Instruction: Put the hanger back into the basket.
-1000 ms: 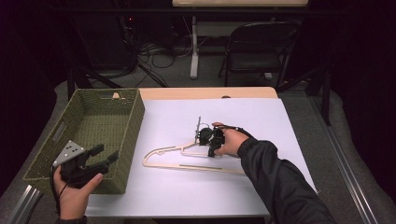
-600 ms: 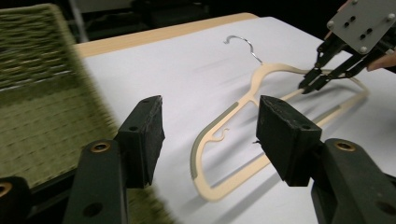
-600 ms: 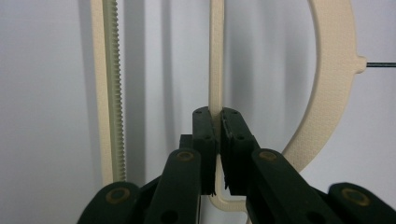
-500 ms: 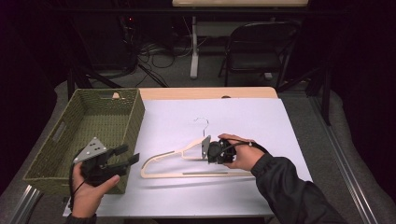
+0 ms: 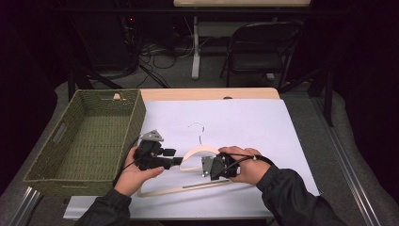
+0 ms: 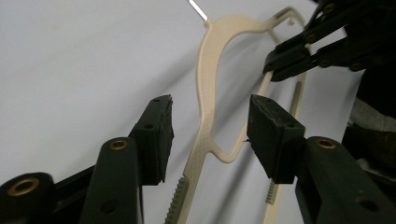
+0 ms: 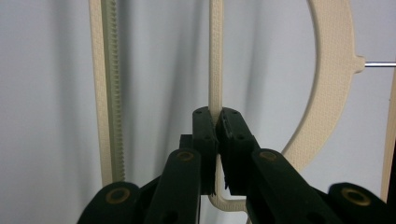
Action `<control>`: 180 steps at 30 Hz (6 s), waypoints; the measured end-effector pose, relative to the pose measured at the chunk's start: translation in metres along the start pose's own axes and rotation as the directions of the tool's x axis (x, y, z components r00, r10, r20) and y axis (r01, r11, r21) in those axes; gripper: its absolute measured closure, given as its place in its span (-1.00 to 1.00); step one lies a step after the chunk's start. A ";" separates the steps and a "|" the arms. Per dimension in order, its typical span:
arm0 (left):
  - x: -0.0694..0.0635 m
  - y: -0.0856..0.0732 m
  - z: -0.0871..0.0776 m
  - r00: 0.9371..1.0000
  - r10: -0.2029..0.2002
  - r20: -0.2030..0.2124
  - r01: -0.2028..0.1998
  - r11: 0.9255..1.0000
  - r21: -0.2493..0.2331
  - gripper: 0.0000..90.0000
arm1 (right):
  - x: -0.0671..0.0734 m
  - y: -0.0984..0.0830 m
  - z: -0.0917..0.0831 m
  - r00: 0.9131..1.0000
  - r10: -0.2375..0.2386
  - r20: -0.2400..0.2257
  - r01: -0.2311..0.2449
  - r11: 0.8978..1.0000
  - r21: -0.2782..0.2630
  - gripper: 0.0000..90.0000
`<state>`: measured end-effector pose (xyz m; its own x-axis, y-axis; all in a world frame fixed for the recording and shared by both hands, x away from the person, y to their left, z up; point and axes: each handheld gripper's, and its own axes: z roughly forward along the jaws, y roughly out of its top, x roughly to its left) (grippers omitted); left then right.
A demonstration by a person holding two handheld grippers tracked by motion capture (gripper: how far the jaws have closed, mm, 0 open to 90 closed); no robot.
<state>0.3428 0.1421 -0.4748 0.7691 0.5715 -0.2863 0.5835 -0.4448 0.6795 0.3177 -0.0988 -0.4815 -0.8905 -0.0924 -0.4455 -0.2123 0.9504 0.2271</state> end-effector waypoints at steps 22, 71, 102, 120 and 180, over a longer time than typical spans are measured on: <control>0.017 -0.007 0.023 0.987 -0.002 0.161 -0.021 0.990 0.142 0.09 | 0.003 0.003 0.003 0.999 -0.040 0.004 0.039 0.999 0.020 0.90; 0.010 -0.019 0.021 0.973 0.082 0.215 -0.117 0.981 0.155 0.94 | -0.010 0.000 -0.013 0.995 0.096 -0.023 -0.098 0.989 -0.106 0.51; -0.005 -0.004 -0.058 0.999 0.040 0.012 -0.039 0.998 -0.054 0.94 | -0.005 -0.062 -0.040 0.931 0.365 0.004 -0.353 0.902 -0.250 0.29; 0.024 0.005 -0.149 0.985 -0.012 -0.170 -0.013 0.990 -0.141 0.94 | -0.001 -0.092 -0.019 0.839 0.544 -0.011 -0.527 0.807 -0.267 0.12; 0.182 -0.109 -0.207 0.923 -0.181 -0.340 0.186 0.982 -0.019 0.93 | 0.007 -0.115 -0.008 0.761 0.648 0.001 -0.627 0.737 -0.254 0.07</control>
<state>0.3651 0.4371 -0.4616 0.5152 0.8423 -0.1581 0.7113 -0.3174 0.6272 0.3326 -0.2108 -0.5035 -0.8153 0.5460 -0.1928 0.2996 0.6826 0.6666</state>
